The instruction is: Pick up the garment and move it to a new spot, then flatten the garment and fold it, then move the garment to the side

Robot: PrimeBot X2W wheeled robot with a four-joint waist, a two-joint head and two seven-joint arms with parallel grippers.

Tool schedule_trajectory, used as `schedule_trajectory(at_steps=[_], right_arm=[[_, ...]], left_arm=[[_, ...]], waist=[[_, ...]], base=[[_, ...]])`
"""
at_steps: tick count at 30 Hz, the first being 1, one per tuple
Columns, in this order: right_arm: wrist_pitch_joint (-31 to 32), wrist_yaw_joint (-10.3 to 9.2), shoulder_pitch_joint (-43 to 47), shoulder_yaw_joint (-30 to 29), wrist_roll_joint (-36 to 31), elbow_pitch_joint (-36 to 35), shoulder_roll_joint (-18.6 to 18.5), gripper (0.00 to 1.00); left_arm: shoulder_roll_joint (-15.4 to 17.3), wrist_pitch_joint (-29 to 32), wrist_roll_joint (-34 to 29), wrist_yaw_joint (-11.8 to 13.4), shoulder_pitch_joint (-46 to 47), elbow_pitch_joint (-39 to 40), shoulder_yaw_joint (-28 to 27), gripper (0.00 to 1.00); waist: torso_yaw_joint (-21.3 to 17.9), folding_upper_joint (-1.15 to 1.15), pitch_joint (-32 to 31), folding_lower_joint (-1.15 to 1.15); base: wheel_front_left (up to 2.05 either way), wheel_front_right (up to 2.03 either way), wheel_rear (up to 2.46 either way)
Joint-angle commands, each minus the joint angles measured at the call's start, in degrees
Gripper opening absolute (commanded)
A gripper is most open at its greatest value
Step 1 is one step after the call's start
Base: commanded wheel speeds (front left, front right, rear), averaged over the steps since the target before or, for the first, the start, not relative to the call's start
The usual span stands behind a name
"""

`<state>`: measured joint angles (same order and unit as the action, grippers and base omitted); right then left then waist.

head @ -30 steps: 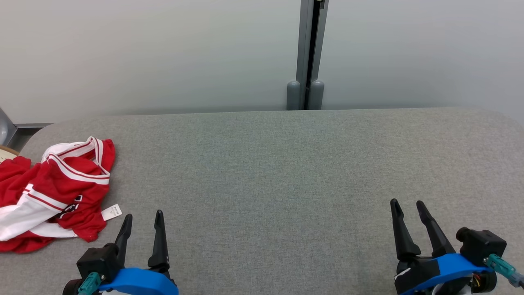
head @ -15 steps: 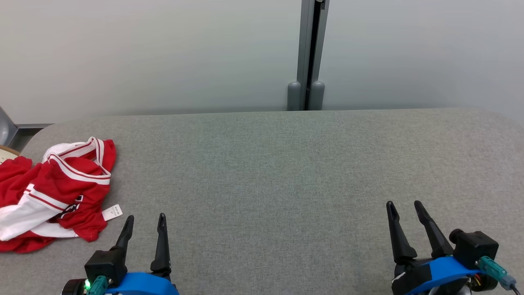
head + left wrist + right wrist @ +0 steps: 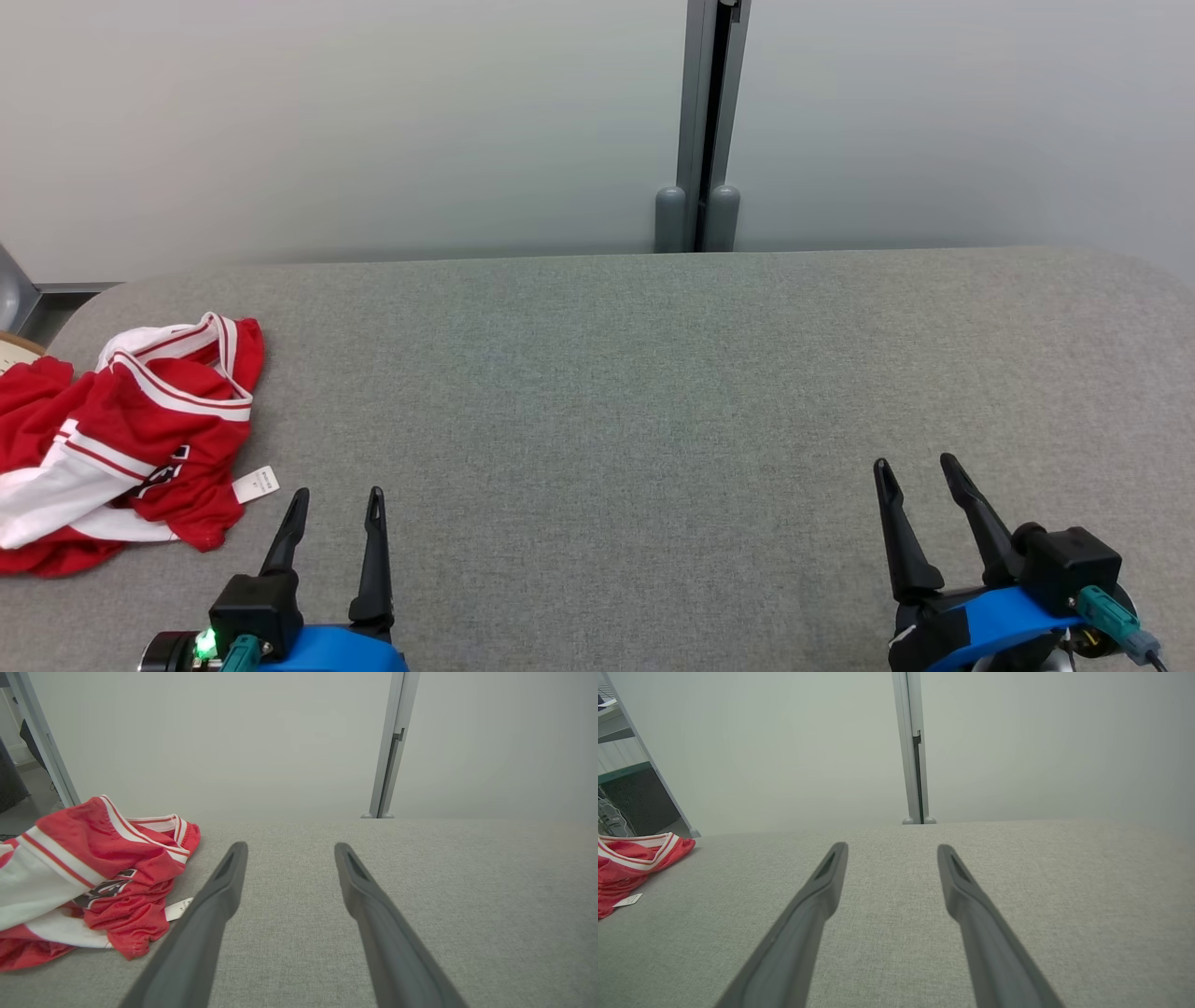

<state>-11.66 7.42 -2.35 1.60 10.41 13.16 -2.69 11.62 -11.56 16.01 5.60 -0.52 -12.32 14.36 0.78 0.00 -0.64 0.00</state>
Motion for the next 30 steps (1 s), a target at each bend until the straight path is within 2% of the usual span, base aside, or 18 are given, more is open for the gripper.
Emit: schedule_trajectory(at_steps=[1,11,16,23,30], right_arm=[[-0.21,0.12,0.34,0.05,-0.04,-0.25,-0.36,1.0],[-0.29,0.12,0.78,0.2,0.36,-0.36,-0.35,1.0],[-0.26,0.12,1.22,-0.41,-0.28,-0.36,-0.32,1.0],[0.25,0.12,1.87,-0.69,-1.02,-0.87,-0.31,1.0],[0.36,0.08,2.4,-0.15,-0.88,-0.78,-0.3,1.0]], left_arm=[[0.3,-0.28,-0.21,0.36,-0.52,-0.04,0.06,1.0],[0.1,0.06,0.73,0.48,-0.84,0.42,0.37,1.0],[0.43,0.21,0.99,0.67,-0.8,0.76,0.46,1.0],[0.86,0.48,1.5,1.01,-1.39,1.02,0.3,1.0],[1.51,0.69,2.13,1.48,-2.43,1.25,-0.2,1.0]], waist=[[0.0,0.0,0.02,0.0],[0.06,0.0,-0.22,0.0],[1.55,0.0,-0.4,0.0],[7.39,0.0,-0.68,0.0],[15.65,0.0,-1.39,0.0]], base=[[0.0,0.0,0.0],[0.0,0.0,0.0],[0.0,0.0,0.0],[0.0,0.0,0.0],[0.0,0.0,0.0]])
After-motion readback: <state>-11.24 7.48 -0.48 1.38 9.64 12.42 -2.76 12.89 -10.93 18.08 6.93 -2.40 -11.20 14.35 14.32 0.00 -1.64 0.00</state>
